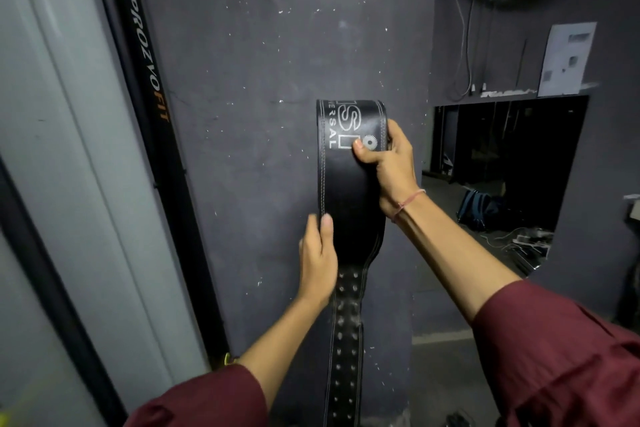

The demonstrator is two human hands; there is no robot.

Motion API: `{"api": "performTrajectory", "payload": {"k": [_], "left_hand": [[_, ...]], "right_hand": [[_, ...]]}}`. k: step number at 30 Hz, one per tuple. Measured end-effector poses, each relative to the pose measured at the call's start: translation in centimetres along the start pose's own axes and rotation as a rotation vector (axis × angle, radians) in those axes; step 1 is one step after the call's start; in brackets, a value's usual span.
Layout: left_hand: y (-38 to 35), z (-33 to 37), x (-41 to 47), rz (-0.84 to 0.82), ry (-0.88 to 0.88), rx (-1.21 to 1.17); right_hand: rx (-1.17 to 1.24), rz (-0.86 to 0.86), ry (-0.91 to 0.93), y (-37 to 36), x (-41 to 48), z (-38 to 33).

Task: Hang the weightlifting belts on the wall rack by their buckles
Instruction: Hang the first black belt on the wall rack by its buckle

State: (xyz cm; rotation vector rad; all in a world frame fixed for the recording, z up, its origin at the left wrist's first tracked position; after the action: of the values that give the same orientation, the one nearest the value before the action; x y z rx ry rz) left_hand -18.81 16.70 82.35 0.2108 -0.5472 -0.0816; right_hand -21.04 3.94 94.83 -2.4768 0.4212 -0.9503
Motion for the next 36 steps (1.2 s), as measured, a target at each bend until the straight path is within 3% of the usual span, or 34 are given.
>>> {"api": "performTrajectory", "payload": {"k": [4, 6, 9, 11, 15, 19, 23, 32, 36], "left_hand": [[1.3, 6.1, 4.7, 0.050, -0.067, -0.071], [1.8, 8.0, 7.0, -0.053, 0.036, -0.125], [2.3, 9.5, 8.8, -0.344, 0.291, -0.460], [2.6, 9.9, 8.9, -0.447, 0.398, -0.586], [2.3, 8.7, 9.1, -0.342, 0.431, -0.662], [1.9, 8.2, 8.3, -0.227, 0.329, -0.632], [2.0, 8.3, 8.5, -0.222, 0.231, -0.604], [2.3, 6.8, 6.8, -0.303, 0.124, -0.496], [2.4, 6.6, 7.5, -0.305, 0.253, -0.561]], "right_hand": [[-0.019, -0.021, -0.023, 0.3, -1.7, 0.9], [-0.003, -0.023, -0.021, 0.5, -2.1, 0.8], [-0.090, -0.083, -0.040, 0.6, -2.9, 0.7], [-0.124, -0.112, -0.050, 0.7, -3.4, 1.0], [-0.132, -0.139, -0.095, 2.4, -4.8, 1.8], [-0.158, -0.152, -0.240, 6.2, -8.9, 5.3], [-0.199, -0.158, -0.371, 7.8, -11.2, 7.9], [-0.167, -0.075, -0.161, 0.1, -1.0, 1.1], [-0.220, -0.021, -0.145, 0.0, -0.5, 1.3]]}}
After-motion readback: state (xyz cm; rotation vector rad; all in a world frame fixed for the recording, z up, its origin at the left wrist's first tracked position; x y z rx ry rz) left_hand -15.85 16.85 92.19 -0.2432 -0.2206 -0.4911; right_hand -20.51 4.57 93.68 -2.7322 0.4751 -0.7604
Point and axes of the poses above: each hand's wrist, its own x-axis towards the middle knuckle, its own y-axis out of the back of the hand, z = x × y, the point moved 3 cm from there along x, towards the middle knuckle, and after that the axes turned 9 degrees about x, right-handed, at the moved point
